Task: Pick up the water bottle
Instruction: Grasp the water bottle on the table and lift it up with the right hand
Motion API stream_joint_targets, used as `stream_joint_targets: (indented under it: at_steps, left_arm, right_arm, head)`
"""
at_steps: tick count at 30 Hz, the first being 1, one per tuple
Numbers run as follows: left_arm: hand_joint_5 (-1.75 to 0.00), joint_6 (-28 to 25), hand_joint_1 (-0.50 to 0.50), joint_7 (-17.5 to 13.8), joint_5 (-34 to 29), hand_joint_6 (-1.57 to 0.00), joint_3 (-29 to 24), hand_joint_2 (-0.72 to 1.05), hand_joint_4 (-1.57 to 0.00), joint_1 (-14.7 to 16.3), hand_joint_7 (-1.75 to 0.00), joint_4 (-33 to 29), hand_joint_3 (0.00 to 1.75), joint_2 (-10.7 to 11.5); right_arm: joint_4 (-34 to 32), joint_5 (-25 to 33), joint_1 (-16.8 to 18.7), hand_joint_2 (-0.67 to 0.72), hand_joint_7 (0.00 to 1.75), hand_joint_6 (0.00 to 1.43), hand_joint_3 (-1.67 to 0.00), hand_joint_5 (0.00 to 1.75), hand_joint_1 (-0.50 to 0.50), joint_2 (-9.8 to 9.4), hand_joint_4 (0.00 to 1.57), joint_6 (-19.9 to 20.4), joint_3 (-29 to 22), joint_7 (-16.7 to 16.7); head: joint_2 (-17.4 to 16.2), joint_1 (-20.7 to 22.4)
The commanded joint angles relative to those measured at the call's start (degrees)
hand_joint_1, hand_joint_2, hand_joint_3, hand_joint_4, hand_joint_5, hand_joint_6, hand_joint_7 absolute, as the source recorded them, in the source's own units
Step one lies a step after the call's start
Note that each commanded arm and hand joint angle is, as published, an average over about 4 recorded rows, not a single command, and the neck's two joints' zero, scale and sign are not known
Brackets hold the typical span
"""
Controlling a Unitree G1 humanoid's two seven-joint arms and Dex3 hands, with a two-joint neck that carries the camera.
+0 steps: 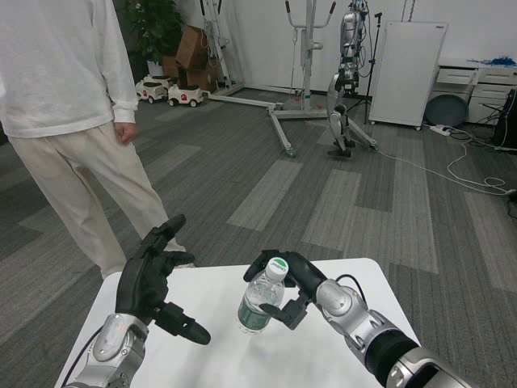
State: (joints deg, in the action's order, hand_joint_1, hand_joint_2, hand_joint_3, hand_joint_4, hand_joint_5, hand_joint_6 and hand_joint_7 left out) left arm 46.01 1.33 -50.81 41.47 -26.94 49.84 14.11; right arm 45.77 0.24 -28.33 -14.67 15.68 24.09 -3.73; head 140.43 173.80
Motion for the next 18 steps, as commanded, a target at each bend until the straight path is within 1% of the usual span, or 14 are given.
stream_joint_targets:
  at_steps: [1,4,6,8,10,12,14,16,18]
  left_arm:
    - [-1.75,0.4,-0.50,0.1,-0.2,0.00,-0.4,-0.55,0.00,0.0,-0.38,0.3,0.09,0.4]
    - [-1.75,0.4,-0.50,0.1,-0.2,0.00,-0.4,-0.55,0.00,0.0,-0.35,0.3,0.09,0.4]
    - [-1.75,0.4,-0.50,0.1,-0.2,0.00,-0.5,-0.55,0.00,0.1,-0.35,0.3,0.09,0.4]
    - [-1.75,0.4,-0.50,0.1,-0.2,0.00,-0.5,-0.55,0.00,0.1,-0.38,0.3,0.09,0.4]
    - [-1.75,0.4,-0.50,0.1,-0.2,0.00,-0.5,-0.55,0.00,0.1,-0.38,0.3,0.09,0.4]
    - [-1.75,0.4,-0.50,0.1,-0.2,0.00,-0.5,-0.55,0.00,0.1,-0.35,0.3,0.09,0.4]
    - [-1.75,0.4,-0.50,0.1,-0.2,0.00,-0.5,-0.55,0.00,0.1,-0.35,0.3,0.09,0.4]
    - [-1.75,0.4,-0.50,0.1,-0.2,0.00,-0.5,-0.55,0.00,0.1,-0.37,0.3,0.09,0.4]
    - [-1.75,0.4,-0.50,0.1,-0.2,0.00,-0.5,-0.55,0.00,0.2,-0.38,0.3,0.09,0.4]
  right_arm:
    - [-4.6,0.7,0.2,-0.60,1.26,1.40,-1.59,1.36,-0.17,-0.71,1.46,0.0,-1.1,-0.7]
    - [-6.8,0.8,0.6,-0.60,1.26,1.39,-1.57,1.36,-0.17,-1.02,1.46,-0.2,-1.3,-1.3]
    - [-8.8,0.8,1.1,-0.64,1.26,1.39,-1.57,1.36,-0.17,-1.41,1.46,-0.3,-1.8,-2.0]
    - [-11.0,0.8,1.8,-0.64,1.26,1.38,-1.55,1.36,-0.17,-1.90,1.46,-0.5,-2.6,-2.8]
    - [-12.4,0.9,2.2,-0.60,1.26,1.37,-1.51,1.36,-0.17,-2.29,1.46,-0.6,-3.4,-3.4]
    - [-13.5,0.9,2.7,-0.60,1.26,1.37,-1.51,1.36,-0.17,-2.60,1.46,-0.7,-4.8,-4.1]
    - [-14.0,0.8,3.1,-0.64,1.26,1.37,-1.51,1.36,-0.17,-2.95,1.46,-0.7,-6.4,-5.0]
    - [-14.2,0.8,3.3,-0.64,1.26,1.37,-1.51,1.36,-0.17,-3.52,1.47,-0.7,-7.8,-5.9]
    - [-14.5,0.8,3.6,-0.60,1.26,1.37,-1.55,1.36,-0.17,-4.05,1.48,-0.7,-9.1,-6.6]
  head:
    - [0.0,0.0]
    - [-0.1,0.0]
    - [-0.1,-0.1]
    - [-0.1,-0.2]
    - [-0.1,-0.2]
    - [-0.1,-0.2]
    - [-0.1,-0.2]
    - [-0.2,0.0]
    - [-0.2,0.1]
